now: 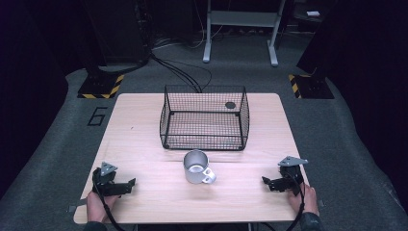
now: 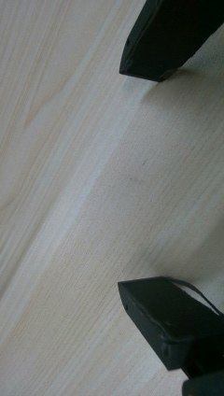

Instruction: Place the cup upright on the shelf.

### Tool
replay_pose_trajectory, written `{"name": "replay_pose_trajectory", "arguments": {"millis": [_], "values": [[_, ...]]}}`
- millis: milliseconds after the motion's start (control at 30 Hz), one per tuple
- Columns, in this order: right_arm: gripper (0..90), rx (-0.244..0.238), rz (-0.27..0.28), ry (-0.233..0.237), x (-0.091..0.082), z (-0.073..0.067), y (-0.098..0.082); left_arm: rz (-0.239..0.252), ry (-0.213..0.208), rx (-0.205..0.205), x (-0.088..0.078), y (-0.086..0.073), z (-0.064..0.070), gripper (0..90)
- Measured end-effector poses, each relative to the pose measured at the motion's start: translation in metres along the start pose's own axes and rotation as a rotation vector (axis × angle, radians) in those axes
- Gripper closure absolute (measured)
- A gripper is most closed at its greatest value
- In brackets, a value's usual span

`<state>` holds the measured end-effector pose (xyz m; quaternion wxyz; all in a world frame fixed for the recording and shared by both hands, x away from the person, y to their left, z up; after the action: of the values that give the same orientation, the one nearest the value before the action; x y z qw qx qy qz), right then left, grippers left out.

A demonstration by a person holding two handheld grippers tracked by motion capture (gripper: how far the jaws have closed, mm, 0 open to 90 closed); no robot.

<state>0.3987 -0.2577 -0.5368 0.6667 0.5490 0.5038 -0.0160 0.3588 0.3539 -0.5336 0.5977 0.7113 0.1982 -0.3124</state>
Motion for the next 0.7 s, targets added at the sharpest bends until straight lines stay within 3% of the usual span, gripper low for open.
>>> {"name": "replay_pose_trajectory", "arguments": {"millis": [133, 700], "values": [[0.0, -0.001, 0.0, 0.001, 0.0, 0.0, 0.0, 0.024, -0.011, 0.004, -0.005, 0.004, 0.006, 0.3], [0.0, -0.003, -0.001, 0.004, 0.0, 0.0, 0.0, 0.088, -0.149, 0.036, -0.035, 0.032, 0.039, 0.2]]}}
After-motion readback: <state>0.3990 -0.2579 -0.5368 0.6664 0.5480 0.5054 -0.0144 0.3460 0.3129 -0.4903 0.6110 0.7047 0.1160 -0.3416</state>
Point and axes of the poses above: each handheld gripper's, and its own axes: x roughly forward along the jaws, y roughly out of its top, z roughly to its right, the point moved 1 cm from there along x, roughly forward along the jaws, and after that the axes turned 9 degrees about y, right-handed, at the moved point
